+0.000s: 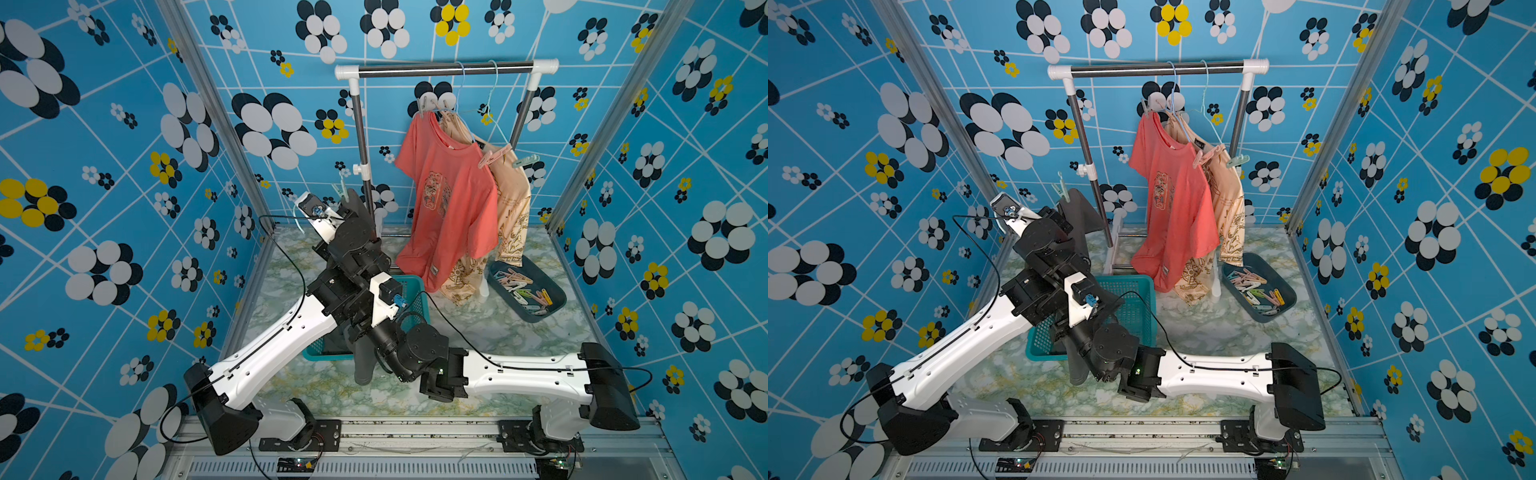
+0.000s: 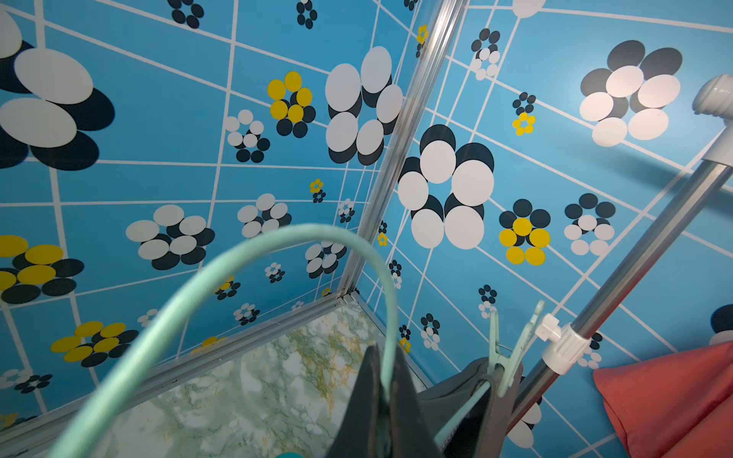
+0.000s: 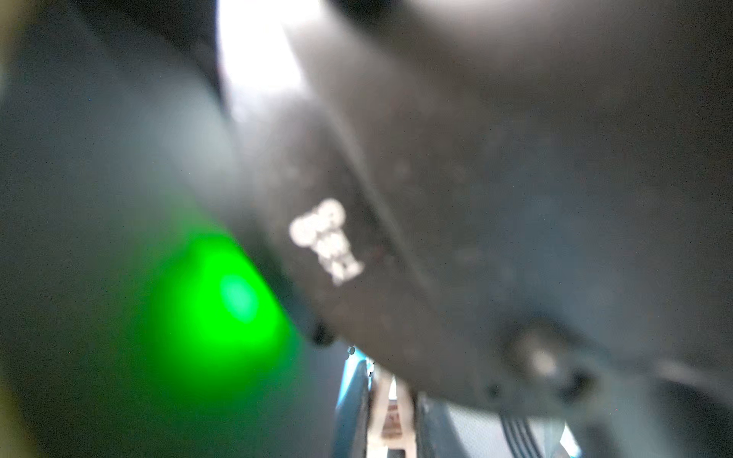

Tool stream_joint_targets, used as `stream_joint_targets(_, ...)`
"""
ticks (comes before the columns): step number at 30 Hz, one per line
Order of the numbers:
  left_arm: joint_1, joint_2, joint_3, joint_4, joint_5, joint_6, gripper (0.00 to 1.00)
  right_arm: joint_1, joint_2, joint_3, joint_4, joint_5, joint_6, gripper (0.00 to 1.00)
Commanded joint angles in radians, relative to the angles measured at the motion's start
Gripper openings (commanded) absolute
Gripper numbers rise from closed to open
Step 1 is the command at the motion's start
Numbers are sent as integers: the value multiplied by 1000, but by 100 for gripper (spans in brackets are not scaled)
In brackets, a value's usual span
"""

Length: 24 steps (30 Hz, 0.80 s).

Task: Use clothespins to secure the t-shirt on both sides of the hanger
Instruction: Clamp the T-shirt on the hanger.

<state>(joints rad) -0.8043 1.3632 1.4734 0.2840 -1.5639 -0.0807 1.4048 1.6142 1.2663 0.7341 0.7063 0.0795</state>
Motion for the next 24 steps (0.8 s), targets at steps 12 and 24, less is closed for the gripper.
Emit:
stream_joint_targets(12, -21, 10, 69, 23, -76, 19, 0, 2, 47, -96, -236, -6, -8, 0)
stream_joint_targets(24, -22, 16, 74, 24, -87, 27, 0, 38, 120, 2, -283, 23, -52, 0)
